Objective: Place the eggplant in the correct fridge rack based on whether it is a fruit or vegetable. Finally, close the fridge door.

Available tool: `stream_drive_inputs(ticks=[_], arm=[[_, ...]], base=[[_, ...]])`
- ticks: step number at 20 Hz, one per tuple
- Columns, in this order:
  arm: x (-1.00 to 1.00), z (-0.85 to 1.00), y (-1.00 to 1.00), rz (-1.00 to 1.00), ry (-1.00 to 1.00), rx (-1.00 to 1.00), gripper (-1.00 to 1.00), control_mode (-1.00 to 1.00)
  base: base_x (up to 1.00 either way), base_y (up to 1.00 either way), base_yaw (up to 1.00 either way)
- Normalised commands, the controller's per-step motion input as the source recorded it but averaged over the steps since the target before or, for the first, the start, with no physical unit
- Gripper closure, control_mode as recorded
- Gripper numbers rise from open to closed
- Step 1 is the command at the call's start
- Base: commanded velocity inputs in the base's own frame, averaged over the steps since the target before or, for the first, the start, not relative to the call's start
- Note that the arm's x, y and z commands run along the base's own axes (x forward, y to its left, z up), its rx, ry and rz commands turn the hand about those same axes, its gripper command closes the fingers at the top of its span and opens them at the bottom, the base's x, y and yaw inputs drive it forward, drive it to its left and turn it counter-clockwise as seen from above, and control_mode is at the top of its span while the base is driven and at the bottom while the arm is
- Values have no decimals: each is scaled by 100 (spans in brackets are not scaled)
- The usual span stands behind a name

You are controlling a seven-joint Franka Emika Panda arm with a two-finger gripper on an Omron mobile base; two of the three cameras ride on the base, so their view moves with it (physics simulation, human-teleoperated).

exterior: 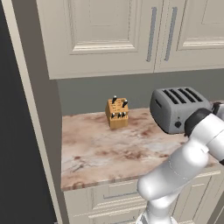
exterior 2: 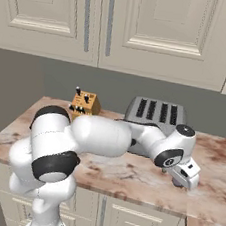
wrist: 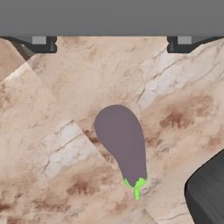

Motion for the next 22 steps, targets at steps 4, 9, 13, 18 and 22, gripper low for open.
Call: stream_drive_inputs(ticks=[4, 9, 13, 18, 22], arm=[[2, -13, -14, 0, 0, -2, -100, -100], [12, -17, -4, 0, 0, -3, -100, -100], [22, -21, 0, 0, 0, -3, -100, -100], [25, -15, 0, 0, 0, -2, -100, -100], [7, -9, -14, 0, 0, -3, -100, -100]], base=[[0, 0, 0], [0, 0, 0], [0, 0, 0], [0, 0, 0], [0, 0, 0]])
